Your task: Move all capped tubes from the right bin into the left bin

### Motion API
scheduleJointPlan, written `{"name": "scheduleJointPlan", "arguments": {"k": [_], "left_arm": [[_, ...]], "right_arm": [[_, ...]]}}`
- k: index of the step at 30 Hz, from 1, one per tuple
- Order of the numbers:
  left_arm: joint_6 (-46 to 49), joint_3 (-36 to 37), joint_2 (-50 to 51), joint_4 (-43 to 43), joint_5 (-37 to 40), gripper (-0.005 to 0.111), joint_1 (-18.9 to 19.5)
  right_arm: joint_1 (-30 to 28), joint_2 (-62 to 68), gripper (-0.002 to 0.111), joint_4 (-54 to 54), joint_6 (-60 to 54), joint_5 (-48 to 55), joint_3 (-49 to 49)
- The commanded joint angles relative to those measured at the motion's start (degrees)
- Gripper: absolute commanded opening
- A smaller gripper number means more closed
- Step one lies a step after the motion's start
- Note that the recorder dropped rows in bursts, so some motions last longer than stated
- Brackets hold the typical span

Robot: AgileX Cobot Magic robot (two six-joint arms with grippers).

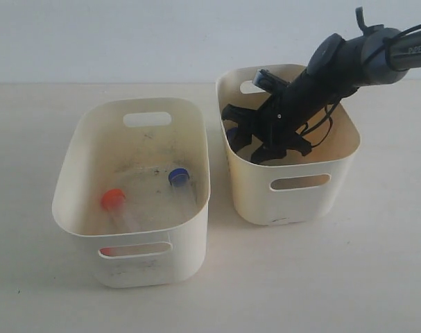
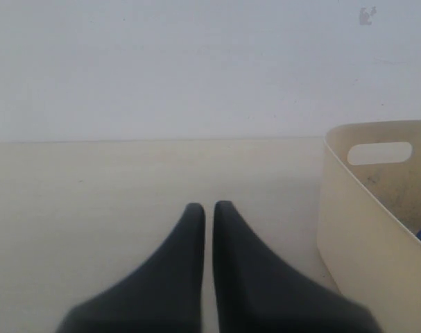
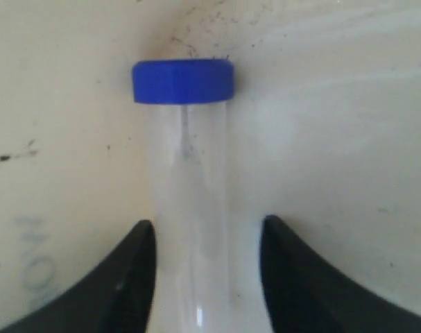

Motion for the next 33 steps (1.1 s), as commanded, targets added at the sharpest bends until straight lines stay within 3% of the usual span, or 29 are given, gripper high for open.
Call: {"name": "scheduleJointPlan", "arguments": {"k": [1, 10, 33], "left_arm": [[-0.23, -0.22, 0.2, -0.13, -0.44, 0.004, -0.06], [-0.23, -0.22, 0.2, -0.13, -0.44, 0.004, -0.06], [-0.23, -0.22, 0.2, -0.13, -0.44, 0.004, -0.06]], "right_arm": [[0.52, 2.28, 0.025, -2.6, -0.01, -0.62, 0.76], [0.52, 2.28, 0.0, -2.6, -0.36, -0.52, 0.76], [-1.06, -5.91, 0.0, -4.51, -0.36, -1.49, 0.34]]}}
